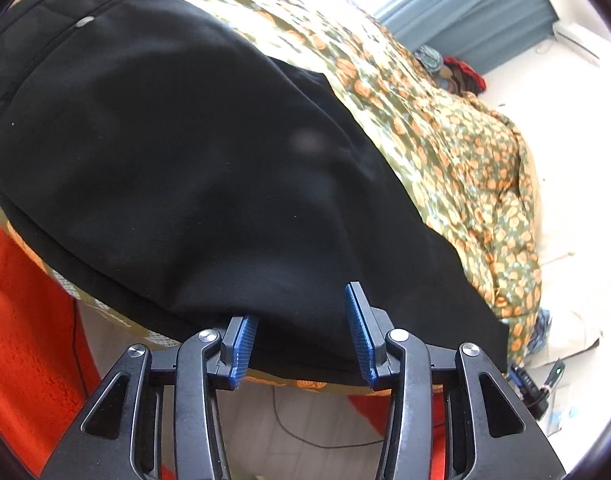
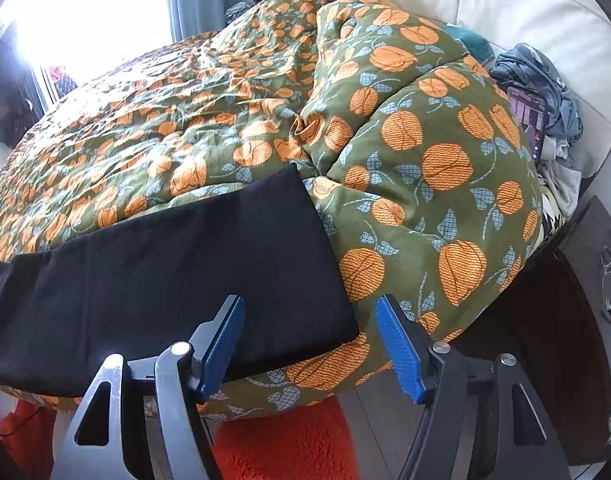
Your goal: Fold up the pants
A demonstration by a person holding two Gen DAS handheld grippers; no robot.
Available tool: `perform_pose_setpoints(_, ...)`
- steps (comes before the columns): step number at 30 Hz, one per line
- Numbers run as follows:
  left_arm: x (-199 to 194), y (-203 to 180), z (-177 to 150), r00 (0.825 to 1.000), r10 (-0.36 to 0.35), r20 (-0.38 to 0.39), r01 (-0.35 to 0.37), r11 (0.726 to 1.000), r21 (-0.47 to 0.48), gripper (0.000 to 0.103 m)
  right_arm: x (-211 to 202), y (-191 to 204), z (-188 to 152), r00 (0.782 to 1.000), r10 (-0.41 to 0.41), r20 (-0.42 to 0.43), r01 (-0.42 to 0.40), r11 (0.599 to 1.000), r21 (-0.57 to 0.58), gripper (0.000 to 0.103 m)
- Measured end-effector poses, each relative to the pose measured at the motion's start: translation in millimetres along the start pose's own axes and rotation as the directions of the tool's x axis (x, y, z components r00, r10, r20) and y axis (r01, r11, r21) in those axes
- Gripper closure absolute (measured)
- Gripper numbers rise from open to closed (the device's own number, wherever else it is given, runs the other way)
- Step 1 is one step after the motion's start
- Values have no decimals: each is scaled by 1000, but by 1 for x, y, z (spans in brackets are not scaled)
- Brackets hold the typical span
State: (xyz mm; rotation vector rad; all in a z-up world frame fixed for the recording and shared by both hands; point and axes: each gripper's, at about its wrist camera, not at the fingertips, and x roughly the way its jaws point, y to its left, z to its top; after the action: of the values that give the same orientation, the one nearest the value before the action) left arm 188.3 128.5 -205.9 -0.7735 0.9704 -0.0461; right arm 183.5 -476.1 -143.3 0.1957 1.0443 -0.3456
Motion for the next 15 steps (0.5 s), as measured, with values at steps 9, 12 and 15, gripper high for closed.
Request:
perform_pose_setpoints(9, -5, 1, -3, 998, 63, 1, -63, 996, 70, 98, -20, 50, 2, 989, 121, 87, -97, 966, -241, 35)
perform_pose_setpoints(12, -8, 1, -4, 997, 79, -13, -78, 993, 86, 98, -7, 74, -1, 980, 200, -13, -192, 918, -346, 35)
perform_pose_setpoints(15, -8, 1, -7, 995, 96, -21, -93, 990, 105, 99, 13, 75, 1, 970, 212, -117, -239, 914, -327, 35)
